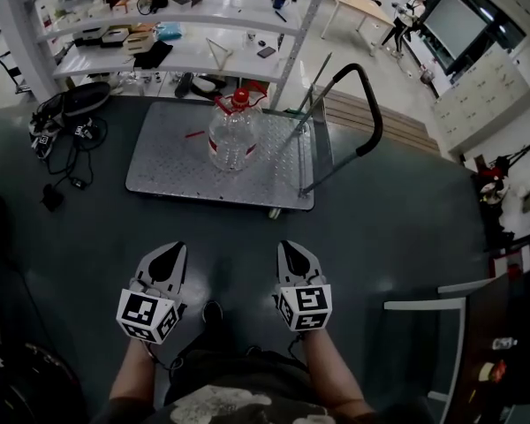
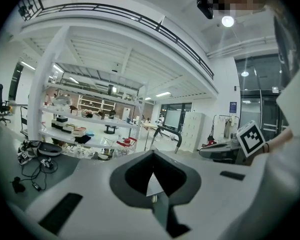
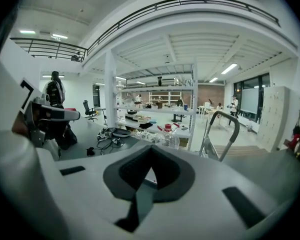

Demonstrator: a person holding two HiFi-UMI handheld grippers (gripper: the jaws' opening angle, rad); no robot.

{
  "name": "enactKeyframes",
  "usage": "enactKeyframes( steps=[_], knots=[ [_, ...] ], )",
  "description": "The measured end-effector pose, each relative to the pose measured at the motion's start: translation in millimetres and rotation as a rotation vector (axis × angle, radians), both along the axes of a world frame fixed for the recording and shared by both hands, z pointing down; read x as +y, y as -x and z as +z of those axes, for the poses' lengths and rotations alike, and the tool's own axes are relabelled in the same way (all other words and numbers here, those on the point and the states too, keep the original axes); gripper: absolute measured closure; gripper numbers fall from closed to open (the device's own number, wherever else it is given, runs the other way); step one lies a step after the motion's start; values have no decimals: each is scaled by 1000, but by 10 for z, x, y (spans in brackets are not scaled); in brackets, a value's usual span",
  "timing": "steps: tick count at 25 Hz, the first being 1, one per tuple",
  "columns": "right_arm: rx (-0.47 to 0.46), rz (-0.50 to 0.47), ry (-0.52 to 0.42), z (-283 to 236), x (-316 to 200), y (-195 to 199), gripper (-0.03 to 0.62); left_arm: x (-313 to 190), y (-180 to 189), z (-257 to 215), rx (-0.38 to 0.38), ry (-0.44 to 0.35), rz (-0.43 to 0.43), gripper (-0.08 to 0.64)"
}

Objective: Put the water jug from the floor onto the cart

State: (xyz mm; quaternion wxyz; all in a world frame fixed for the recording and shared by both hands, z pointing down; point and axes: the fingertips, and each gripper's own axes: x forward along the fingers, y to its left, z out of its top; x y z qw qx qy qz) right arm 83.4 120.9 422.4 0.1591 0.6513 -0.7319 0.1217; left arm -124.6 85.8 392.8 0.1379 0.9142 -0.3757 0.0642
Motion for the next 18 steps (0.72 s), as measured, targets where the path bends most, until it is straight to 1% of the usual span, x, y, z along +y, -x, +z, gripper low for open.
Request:
enactKeyframes(
  steps=[5, 10, 14, 18],
  knots=[
    [6, -12, -7, -10, 287, -144, 600, 276, -125, -32, -7, -6, -22, 555],
    [-7, 8, 1, 88, 695, -401, 600, 639, -366, -2, -36, -13, -4, 555],
    [-21, 27, 6, 132, 1077, -582, 600, 990, -509, 30, -54, -2, -2, 555],
    [-26, 38, 20, 129, 1450, -770, 600, 1343, -688, 15, -89, -1, 15, 555]
  ],
)
